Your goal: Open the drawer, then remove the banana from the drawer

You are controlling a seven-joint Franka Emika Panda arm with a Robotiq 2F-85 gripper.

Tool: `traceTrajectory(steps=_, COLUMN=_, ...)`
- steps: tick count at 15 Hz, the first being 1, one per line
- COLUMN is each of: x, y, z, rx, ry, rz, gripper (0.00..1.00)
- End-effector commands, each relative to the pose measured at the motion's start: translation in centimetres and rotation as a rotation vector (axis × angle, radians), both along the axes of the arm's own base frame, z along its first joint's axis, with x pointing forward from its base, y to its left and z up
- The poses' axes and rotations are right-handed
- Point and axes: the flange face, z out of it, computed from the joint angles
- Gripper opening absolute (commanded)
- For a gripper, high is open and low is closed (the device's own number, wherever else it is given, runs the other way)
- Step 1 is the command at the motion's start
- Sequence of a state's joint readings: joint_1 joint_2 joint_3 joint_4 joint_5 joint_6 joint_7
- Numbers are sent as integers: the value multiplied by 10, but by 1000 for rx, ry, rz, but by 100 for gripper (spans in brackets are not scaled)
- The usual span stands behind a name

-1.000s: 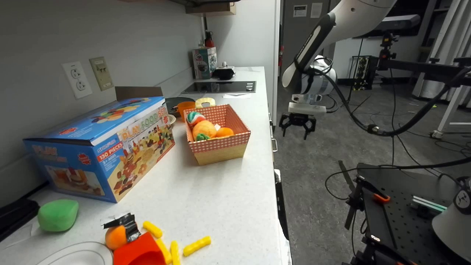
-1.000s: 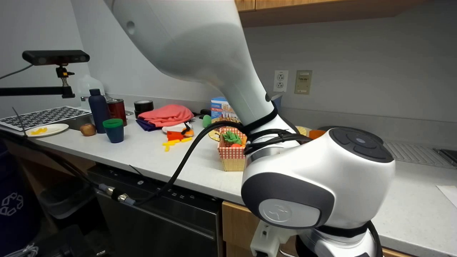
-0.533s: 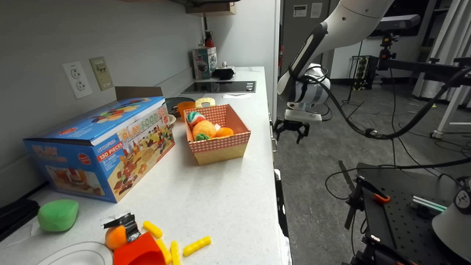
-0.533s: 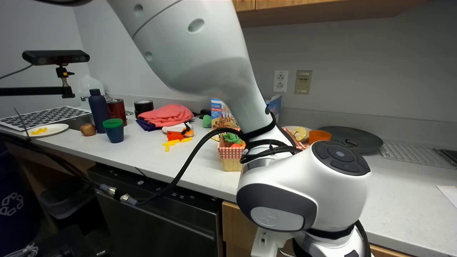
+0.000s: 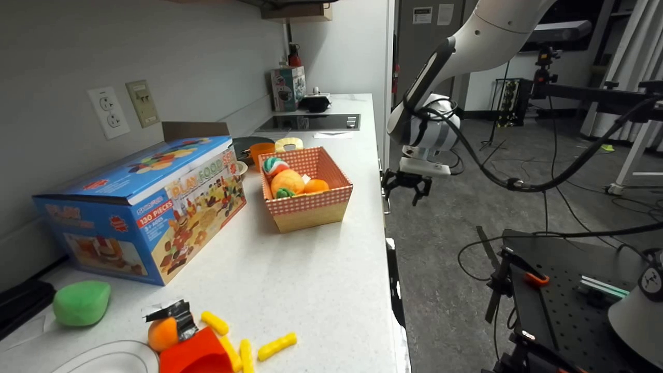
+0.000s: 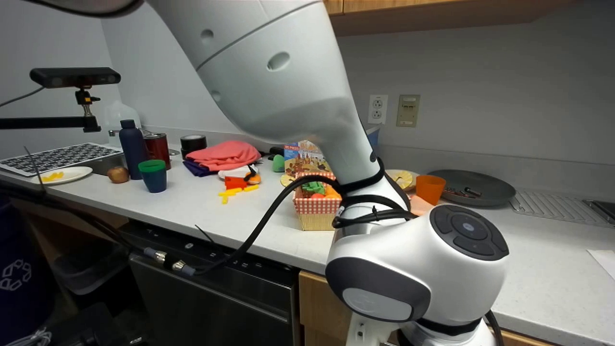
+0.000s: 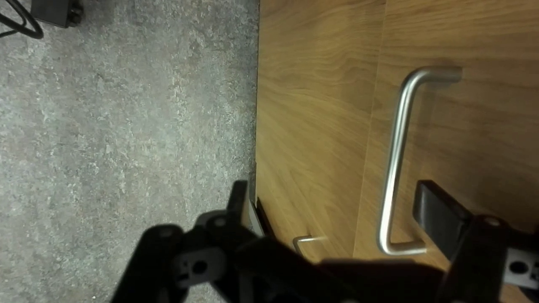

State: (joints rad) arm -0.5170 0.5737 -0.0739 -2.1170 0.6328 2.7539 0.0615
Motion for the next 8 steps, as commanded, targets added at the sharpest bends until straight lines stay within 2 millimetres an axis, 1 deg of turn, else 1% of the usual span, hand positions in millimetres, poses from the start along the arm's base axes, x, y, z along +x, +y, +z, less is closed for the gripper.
traceTrajectory(steps=1, x=5, y=-9, z=-16, rx=29, ry=-10, rz=1, gripper=100)
traceTrajectory(steps=5, x=2, y=-11, z=-27, rx=43, ry=7, rz=-10, gripper=100)
traceTrajectory(steps=8, x=-8, y=-11, z=-28, rx=48, ry=54, rz=-26, gripper=100)
